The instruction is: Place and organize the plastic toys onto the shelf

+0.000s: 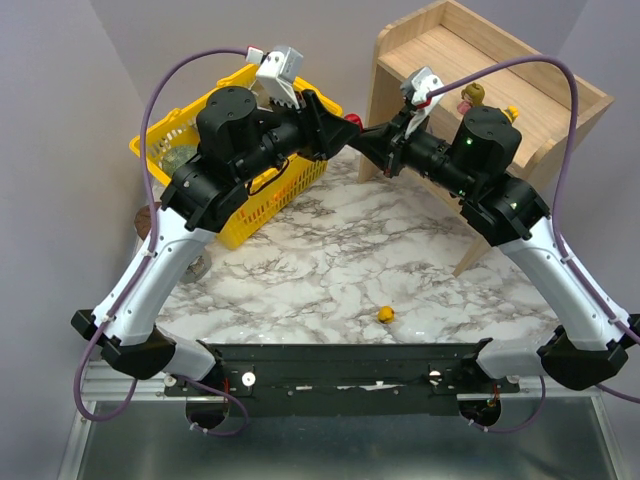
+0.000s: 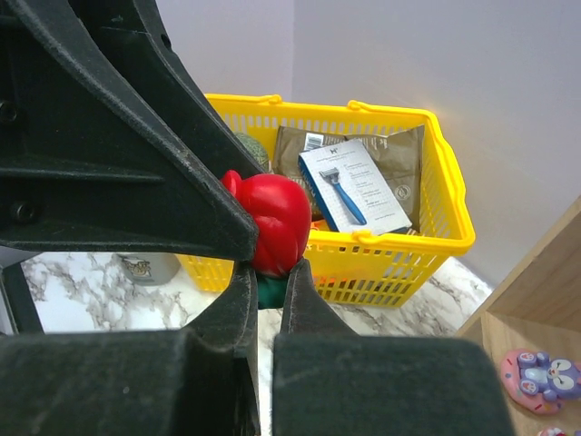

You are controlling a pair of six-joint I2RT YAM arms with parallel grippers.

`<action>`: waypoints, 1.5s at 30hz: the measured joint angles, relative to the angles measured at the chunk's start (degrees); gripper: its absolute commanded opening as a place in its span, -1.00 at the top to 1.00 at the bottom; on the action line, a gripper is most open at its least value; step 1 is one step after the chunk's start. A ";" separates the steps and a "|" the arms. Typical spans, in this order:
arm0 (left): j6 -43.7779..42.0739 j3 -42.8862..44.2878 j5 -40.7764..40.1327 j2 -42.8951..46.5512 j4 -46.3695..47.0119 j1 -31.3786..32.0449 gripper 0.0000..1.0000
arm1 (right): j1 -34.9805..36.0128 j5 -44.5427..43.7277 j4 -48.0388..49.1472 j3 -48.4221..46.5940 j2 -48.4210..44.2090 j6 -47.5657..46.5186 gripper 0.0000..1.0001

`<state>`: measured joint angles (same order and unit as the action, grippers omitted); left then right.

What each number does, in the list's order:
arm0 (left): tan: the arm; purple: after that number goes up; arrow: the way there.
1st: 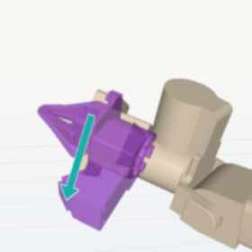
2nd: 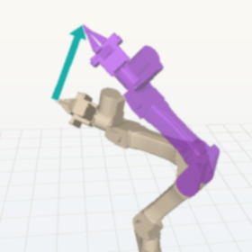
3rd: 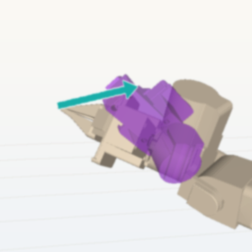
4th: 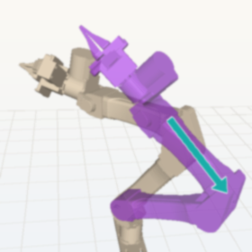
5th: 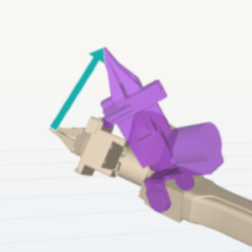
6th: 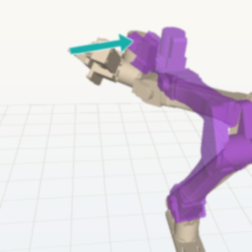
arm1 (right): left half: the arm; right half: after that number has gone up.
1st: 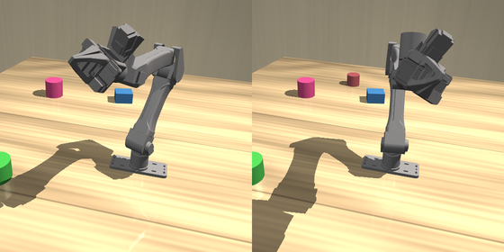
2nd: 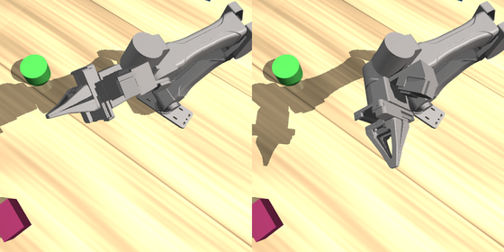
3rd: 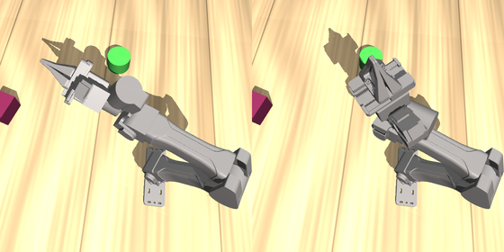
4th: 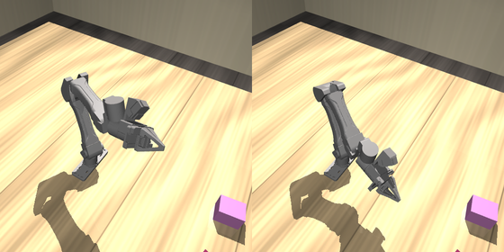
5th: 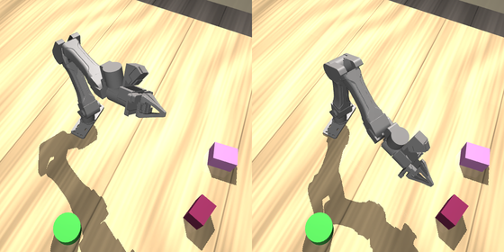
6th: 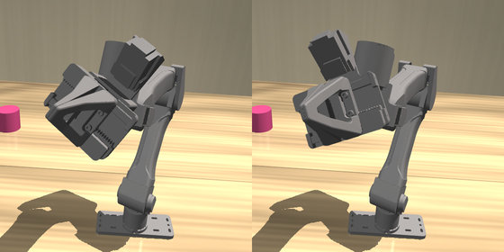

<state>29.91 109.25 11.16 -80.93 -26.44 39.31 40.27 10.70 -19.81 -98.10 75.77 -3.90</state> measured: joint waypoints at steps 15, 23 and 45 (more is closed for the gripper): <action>-2.89 0.90 -0.04 -1.18 0.68 0.17 1.00 | 0.00 -2.14 0.13 -0.20 0.09 0.20 0.99; -3.30 0.90 0.31 -2.80 3.17 0.20 1.00 | -0.20 -4.04 0.15 -0.26 0.09 0.74 -0.27; -10.05 14.14 7.06 -22.51 15.06 0.46 1.00 | -0.22 -34.67 -9.90 -7.78 -14.08 1.95 -0.96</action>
<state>19.86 123.39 18.22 -103.44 -11.38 39.77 40.05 -23.97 -29.71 -105.89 61.69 -1.96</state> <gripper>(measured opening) 0.438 0.985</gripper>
